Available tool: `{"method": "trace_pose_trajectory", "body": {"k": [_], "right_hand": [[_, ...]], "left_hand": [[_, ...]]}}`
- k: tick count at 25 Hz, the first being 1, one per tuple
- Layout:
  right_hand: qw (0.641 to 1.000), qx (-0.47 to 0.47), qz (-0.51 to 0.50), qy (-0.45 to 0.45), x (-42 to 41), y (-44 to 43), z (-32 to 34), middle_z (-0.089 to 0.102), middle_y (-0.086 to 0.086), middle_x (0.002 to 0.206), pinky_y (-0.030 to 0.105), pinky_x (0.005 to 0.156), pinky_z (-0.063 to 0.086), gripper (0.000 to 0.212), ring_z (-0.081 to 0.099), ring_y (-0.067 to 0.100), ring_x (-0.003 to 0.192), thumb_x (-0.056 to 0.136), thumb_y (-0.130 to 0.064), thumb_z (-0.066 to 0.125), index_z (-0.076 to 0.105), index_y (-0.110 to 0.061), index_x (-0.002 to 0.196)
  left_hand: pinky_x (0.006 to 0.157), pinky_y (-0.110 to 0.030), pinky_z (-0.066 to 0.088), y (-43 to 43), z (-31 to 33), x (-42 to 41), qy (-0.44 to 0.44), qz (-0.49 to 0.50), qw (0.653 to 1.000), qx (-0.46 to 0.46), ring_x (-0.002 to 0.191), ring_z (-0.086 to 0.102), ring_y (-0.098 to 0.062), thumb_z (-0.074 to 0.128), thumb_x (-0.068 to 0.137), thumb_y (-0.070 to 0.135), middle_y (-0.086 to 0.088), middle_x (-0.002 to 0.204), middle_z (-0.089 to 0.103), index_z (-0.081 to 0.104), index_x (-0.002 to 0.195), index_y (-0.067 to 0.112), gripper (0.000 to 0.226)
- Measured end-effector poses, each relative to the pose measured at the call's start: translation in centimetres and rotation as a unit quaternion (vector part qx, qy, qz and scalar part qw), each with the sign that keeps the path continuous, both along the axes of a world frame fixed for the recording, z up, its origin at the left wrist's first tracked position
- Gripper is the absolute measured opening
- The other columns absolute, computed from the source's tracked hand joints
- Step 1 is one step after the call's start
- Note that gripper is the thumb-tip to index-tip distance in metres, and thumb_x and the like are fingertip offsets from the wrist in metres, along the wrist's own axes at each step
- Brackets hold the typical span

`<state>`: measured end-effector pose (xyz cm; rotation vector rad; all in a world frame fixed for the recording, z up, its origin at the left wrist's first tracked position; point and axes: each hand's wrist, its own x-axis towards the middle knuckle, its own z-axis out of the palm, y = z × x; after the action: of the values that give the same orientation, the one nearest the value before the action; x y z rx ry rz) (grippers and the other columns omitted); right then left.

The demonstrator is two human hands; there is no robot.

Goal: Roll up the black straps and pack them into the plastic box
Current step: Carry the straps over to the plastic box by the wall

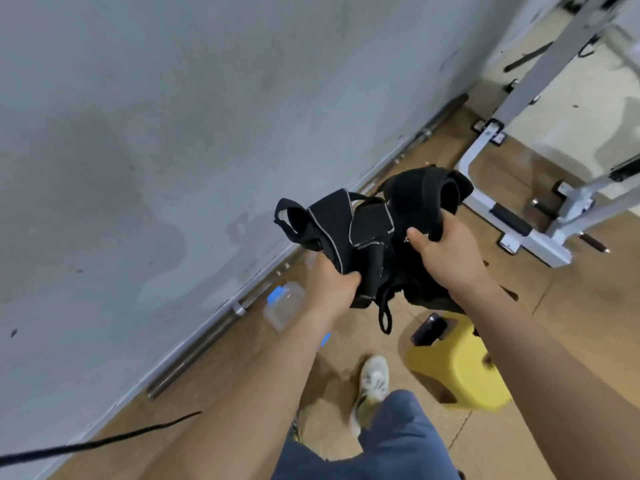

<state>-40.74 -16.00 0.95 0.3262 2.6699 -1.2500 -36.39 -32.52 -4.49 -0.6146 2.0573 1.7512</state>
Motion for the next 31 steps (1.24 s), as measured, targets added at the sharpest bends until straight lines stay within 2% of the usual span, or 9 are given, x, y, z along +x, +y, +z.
{"method": "trace_pose_trajectory", "body": {"k": [5,9,11,14,18,21,24,28,31], "right_hand": [[0.989,0.081,0.121,0.008,-11.8,6.2,-4.0,0.064,-0.004,0.087,0.028,0.058,0.040,0.026,0.058,0.014,0.076,0.100,-0.039,0.051,0.057,-0.014,0.106],[0.988,0.085,0.123,-0.046,-18.8,9.3,-6.0,0.057,0.003,0.069,0.029,0.050,0.032,0.041,0.056,0.020,0.064,0.102,-0.044,0.041,0.053,-0.011,0.081],[0.983,0.076,0.157,-0.061,-21.0,9.7,-6.0,0.054,0.000,0.066,0.028,0.051,0.031,0.041,0.054,0.018,0.062,0.104,-0.041,0.040,0.048,-0.016,0.072],[0.971,0.080,0.219,-0.047,-21.7,9.4,-6.6,0.049,-0.006,0.067,0.029,0.055,0.031,0.039,0.048,0.011,0.062,0.104,-0.037,0.040,0.044,-0.020,0.070],[0.932,0.184,0.310,0.025,-22.0,8.2,-6.9,0.039,-0.005,0.071,0.030,0.064,0.029,0.044,0.040,0.016,0.063,0.106,-0.037,0.033,0.033,-0.025,0.064],[0.918,0.204,0.339,0.034,-22.9,7.5,-7.3,0.043,-0.004,0.062,0.028,0.051,0.027,0.045,0.042,0.013,0.055,0.105,-0.040,0.031,0.035,-0.023,0.063],[0.950,0.118,0.288,0.006,-24.4,7.2,-7.4,0.051,-0.002,0.060,0.027,0.051,0.034,0.049,0.050,0.012,0.056,0.106,-0.038,0.033,0.046,-0.018,0.063],[0.939,0.077,0.332,0.042,-26.1,7.3,-7.6,0.043,-0.008,0.054,0.016,0.048,0.029,0.050,0.046,0.003,0.050,0.106,-0.032,0.035,0.037,-0.024,0.057],[0.885,0.112,0.431,0.133,-28.2,9.1,-8.9,0.040,-0.012,0.059,0.020,0.049,0.021,0.046,0.039,0.002,0.053,0.106,-0.038,0.026,0.030,-0.032,0.061]], "left_hand": [[0.077,-0.029,0.040,6.7,-5.1,-9.5,-0.028,0.016,0.986,-0.162,0.102,0.061,-0.025,0.049,0.098,0.015,-0.003,0.108,0.066,0.057,0.119,0.016,0.022],[0.069,-0.031,0.037,8.2,-8.0,-15.1,-0.090,0.058,0.958,-0.266,0.100,0.061,-0.034,0.037,0.105,0.024,-0.006,0.092,0.062,0.058,0.093,0.011,0.027],[0.087,-0.035,0.045,8.2,-8.7,-17.0,-0.113,0.086,0.959,-0.247,0.115,0.057,-0.030,0.037,0.102,0.014,-0.001,0.115,0.061,0.058,0.121,0.014,0.029],[0.108,-0.046,0.042,8.7,-8.9,-19.2,-0.043,0.084,0.962,-0.257,0.133,0.046,-0.025,0.047,0.081,0.006,0.002,0.141,0.050,0.040,0.145,0.031,0.069],[0.090,-0.013,0.048,12.5,-8.2,-20.1,0.064,0.044,0.994,-0.078,0.108,0.057,0.003,0.068,0.077,0.002,0.021,0.113,0.060,0.046,0.125,0.041,0.065],[0.082,-0.020,0.053,14.0,-10.1,-18.7,-0.010,0.176,0.977,0.122,0.099,0.067,-0.010,0.070,0.077,-0.007,0.002,0.109,0.069,0.055,0.124,0.028,0.060],[0.084,-0.030,0.057,14.1,-11.5,-18.4,-0.056,0.263,0.947,0.174,0.100,0.069,-0.025,0.065,0.086,-0.004,-0.013,0.110,0.070,0.062,0.118,0.017,0.039],[0.081,-0.036,0.056,15.5,-9.4,-21.0,-0.039,0.353,0.880,0.315,0.095,0.069,-0.021,0.051,0.100,0.014,-0.003,0.098,0.073,0.067,0.109,0.018,0.019],[0.084,-0.040,0.054,15.5,-9.6,-23.4,-0.055,0.485,0.775,0.402,0.093,0.068,-0.027,0.050,0.098,0.038,-0.011,0.102,0.073,0.072,0.106,0.013,0.034]]}}
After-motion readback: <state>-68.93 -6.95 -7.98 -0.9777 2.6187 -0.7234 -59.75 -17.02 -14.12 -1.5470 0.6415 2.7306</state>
